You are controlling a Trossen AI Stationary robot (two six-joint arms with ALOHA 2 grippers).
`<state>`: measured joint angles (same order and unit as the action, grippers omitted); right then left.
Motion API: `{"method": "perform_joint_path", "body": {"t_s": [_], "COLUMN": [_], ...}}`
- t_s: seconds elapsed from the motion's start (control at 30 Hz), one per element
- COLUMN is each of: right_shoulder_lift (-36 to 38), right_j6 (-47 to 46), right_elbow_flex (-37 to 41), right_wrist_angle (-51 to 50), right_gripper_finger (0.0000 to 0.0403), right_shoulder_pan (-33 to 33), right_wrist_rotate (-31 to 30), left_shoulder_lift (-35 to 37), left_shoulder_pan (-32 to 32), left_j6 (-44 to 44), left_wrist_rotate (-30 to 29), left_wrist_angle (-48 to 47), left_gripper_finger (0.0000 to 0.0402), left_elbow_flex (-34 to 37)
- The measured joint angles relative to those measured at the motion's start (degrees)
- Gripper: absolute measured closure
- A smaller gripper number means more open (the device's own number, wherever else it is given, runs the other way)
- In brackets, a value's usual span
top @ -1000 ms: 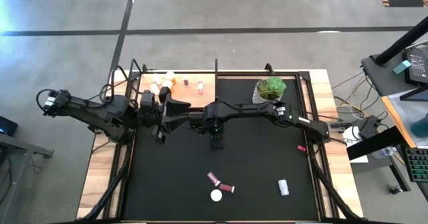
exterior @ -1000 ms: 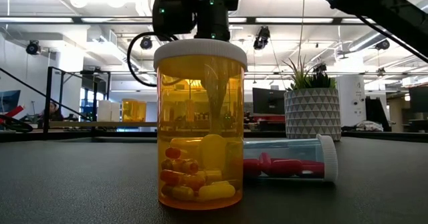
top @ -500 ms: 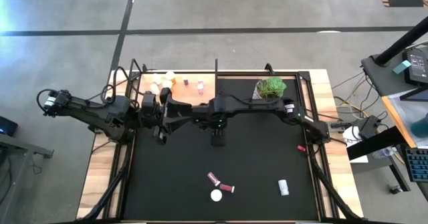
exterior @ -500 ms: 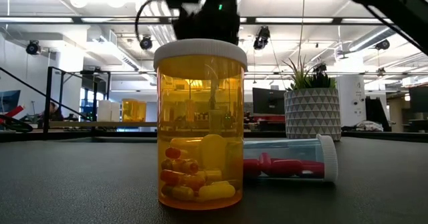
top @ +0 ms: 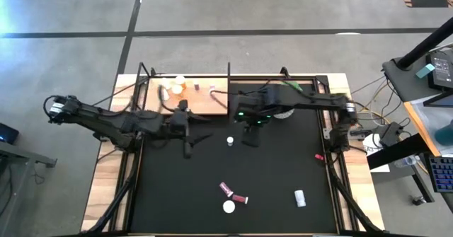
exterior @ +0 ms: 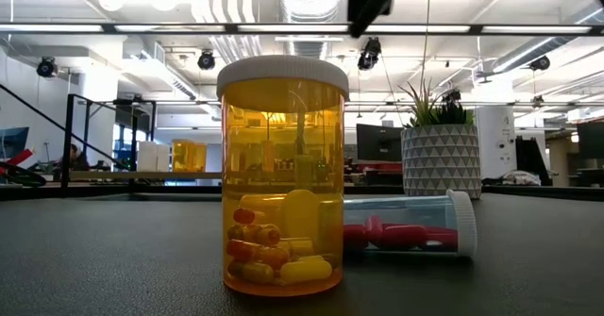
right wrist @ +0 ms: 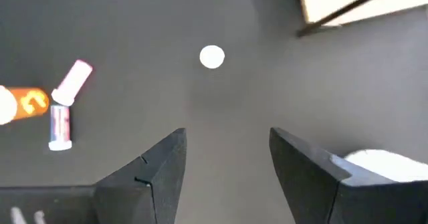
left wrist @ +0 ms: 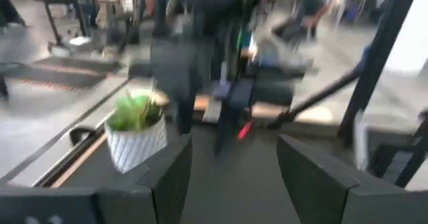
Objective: Pick and place medicine bottles onto shelf by color
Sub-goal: Put the right blue pill bottle on the shelf aligned with the other blue pill bottle
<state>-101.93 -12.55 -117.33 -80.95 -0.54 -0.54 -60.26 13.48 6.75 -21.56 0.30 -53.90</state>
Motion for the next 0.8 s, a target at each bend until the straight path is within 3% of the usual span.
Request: {"method": "perform_joint_path", "body": {"t_s": [0.4, 0.63, 0.8], "right_shoulder_lift": [19.19, 23.32, 23.51], "right_j6": [-28.65, -42.01, -45.94], "right_elbow_flex": [26.65, 36.02, 39.42], "right_wrist_angle": [12.44, 14.26, 14.17], "right_gripper_finger": [0.02, 0.02, 0.02], "right_shoulder_pan": [9.97, 16.91, 19.44], "right_wrist_rotate": [-12.03, -14.73, -16.04], "left_shoulder_lift": [-19.08, -28.08, -35.25], "left_shoulder_pan": [-1.16, -1.57, -2.95], "left_j6": [-1.56, -2.8, -3.03], "left_wrist_rotate": [-0.11, -4.15, -4.75], "left_wrist_angle": [-0.68, 5.55, 12.86], "left_gripper_finger": [0.0198, 0.0198, 0.0198], "left_elbow_flex": [0.86, 0.88, 0.88]}}
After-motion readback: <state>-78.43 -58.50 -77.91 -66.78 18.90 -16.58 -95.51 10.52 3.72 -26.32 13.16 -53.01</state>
